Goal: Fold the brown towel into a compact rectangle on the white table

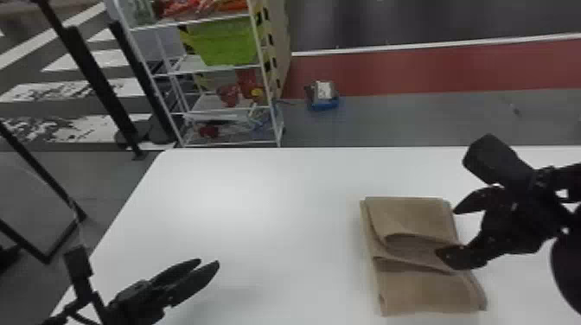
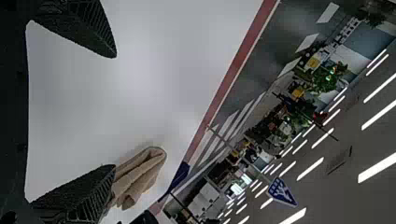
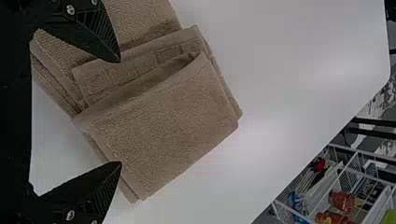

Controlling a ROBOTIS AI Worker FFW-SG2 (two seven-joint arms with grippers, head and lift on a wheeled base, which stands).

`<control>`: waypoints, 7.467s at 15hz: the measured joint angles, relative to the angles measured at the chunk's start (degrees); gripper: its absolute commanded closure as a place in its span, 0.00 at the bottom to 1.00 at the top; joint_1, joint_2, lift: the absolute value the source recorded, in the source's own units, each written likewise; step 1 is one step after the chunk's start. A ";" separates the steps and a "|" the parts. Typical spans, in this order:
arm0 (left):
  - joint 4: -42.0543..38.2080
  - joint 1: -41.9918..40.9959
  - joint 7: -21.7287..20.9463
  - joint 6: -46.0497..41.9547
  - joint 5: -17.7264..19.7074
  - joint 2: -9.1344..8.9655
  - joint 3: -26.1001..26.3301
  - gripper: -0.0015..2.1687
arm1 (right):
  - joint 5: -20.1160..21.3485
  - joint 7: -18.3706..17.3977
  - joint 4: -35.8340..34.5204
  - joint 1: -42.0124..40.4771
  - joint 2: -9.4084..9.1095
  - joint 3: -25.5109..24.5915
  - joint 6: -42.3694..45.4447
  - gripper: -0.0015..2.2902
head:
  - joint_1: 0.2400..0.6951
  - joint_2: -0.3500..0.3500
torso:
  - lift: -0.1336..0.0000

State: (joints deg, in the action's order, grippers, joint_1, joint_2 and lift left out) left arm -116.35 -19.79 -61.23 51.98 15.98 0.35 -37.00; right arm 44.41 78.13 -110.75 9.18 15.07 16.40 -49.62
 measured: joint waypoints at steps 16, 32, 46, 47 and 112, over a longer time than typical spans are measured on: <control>0.94 -0.32 -0.36 -0.69 1.49 0.00 -1.20 0.02 | 2.76 0.00 -0.19 2.63 11.64 11.61 19.45 0.08 | 1.00 0.86 | 0.07; 1.31 -0.33 -0.56 -0.69 1.51 -0.05 -1.65 0.02 | 0.90 0.00 7.97 7.84 8.31 13.68 17.27 0.28 | 1.00 0.87 | 0.07; 1.66 -0.33 -1.03 -1.22 1.51 0.00 -1.59 0.02 | 1.34 0.00 10.73 9.51 5.91 13.88 15.85 0.57 | 1.00 0.88 | 0.07; 1.64 -0.33 -1.21 -1.22 1.51 0.00 -1.58 0.02 | 0.65 0.00 10.73 9.85 5.86 13.47 15.51 0.57 | 1.00 0.88 | 0.07; 23.49 15.34 45.31 -43.91 -28.27 -0.12 54.58 0.02 | -13.38 0.00 -16.82 2.64 11.72 -3.34 -3.76 0.58 | 1.00 0.25 | 0.07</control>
State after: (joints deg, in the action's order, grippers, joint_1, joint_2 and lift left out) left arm -92.85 -4.45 -15.92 8.07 -12.30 0.23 17.58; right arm 31.02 78.13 -127.57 11.82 26.78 13.06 -53.38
